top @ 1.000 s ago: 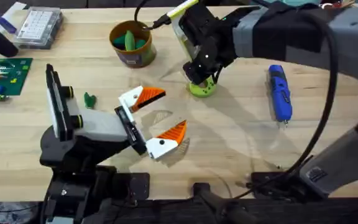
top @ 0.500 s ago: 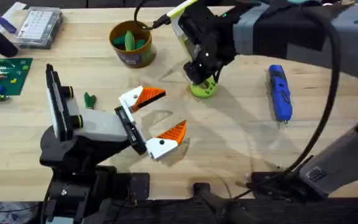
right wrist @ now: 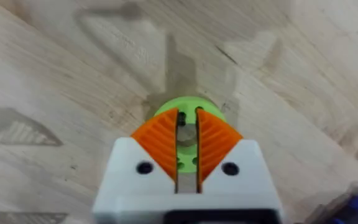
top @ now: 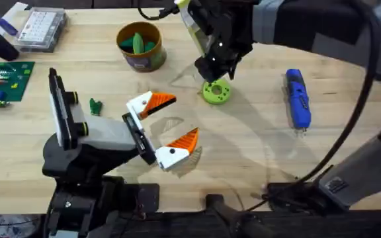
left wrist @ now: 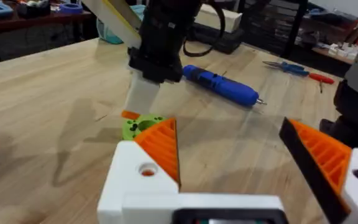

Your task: Pick up the gripper from the table and insert it into the empty holder that is missing its gripper. Then pick up a screw, insert it into the mounting hole, and use the screwdriver to tighten it. Finally, clean up the table by picking up the vegetable and placing it into the bucket.

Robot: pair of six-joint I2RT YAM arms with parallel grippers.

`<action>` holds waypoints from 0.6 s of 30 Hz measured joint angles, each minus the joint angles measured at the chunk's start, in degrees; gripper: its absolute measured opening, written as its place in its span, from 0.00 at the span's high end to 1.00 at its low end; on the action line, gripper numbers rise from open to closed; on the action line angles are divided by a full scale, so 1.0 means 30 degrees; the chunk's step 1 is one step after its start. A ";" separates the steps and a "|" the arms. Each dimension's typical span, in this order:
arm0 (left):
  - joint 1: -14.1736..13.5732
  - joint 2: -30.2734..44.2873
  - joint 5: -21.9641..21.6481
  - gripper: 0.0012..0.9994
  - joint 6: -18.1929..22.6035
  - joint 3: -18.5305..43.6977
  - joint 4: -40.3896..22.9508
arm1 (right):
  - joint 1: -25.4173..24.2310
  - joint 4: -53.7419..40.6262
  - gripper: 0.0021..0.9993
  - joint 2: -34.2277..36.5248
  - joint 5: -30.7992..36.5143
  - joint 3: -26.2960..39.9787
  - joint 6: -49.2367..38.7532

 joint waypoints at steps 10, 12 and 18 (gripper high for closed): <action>0.0000 0.0000 0.0000 0.01 0.0000 0.0000 0.0000 | 0.0000 -0.0904 0.68 0.0000 0.0000 0.0006 0.0021; 0.0000 0.0000 0.0000 0.01 0.0000 0.0000 0.0000 | 0.0000 -0.0889 0.69 0.0004 0.0000 0.0006 0.0021; 0.0000 0.0000 0.0000 0.01 0.0000 0.0000 0.0000 | 0.0000 -0.0524 0.70 0.0700 0.0000 0.0022 0.0021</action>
